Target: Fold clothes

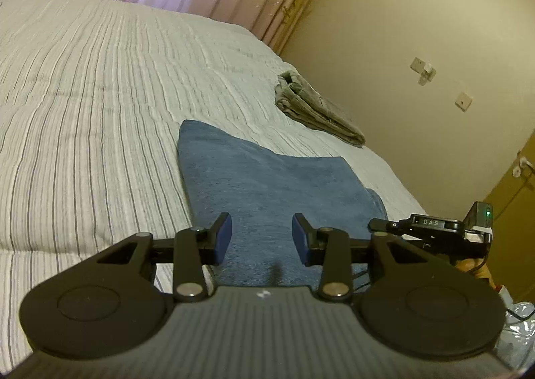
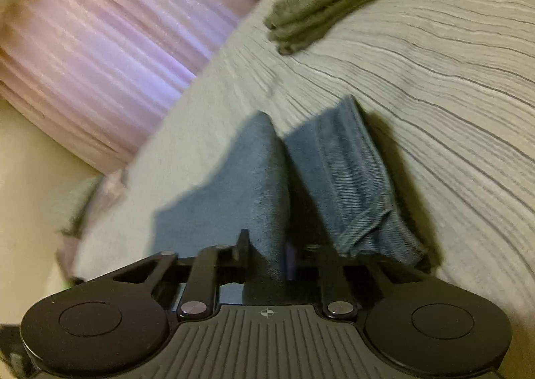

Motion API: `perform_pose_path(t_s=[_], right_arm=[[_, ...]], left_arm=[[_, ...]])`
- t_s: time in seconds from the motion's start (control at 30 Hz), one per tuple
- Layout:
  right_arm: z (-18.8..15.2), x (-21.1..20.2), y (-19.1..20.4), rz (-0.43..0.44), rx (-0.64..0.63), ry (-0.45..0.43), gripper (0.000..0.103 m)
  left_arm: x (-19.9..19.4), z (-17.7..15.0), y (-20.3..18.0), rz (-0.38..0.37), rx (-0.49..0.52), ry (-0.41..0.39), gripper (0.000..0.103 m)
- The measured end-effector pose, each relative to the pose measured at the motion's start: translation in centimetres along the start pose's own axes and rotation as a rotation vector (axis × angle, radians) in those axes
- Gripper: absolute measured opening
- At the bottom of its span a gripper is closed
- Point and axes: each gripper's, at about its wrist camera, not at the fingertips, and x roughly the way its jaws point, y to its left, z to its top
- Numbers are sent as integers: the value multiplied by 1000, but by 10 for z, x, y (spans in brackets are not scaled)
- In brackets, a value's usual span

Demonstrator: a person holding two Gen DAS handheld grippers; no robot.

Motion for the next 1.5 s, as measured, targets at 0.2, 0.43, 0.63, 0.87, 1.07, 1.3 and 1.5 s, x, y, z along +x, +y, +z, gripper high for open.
perform_pose_path(t_s=[0.2,0.43,0.63,0.87,1.07,1.3,1.5], right_arm=[[0,-38,18,-90,-1,-148,13],[-7,-29,3,-190,-37,-157,13],[-17,-33,-2,-232,-15,-168,13],[-21,-43,16,-230,-113,-250,13],[-22,-37,2,-283,-96,-210,14],[1,-45,12,-298,-131,-285,38],[23,-7,50,-332,-317,-280,38]], left_arm=[[-5,1,7,12,-25,-6,34],[6,-3,5,34,7,31,34],[11,-7,4,57,23,62,34],[12,-9,10,79,22,70,34],[16,-11,11,81,29,80,34],[32,-1,14,91,33,98,34],[67,46,-11,59,114,43,31]])
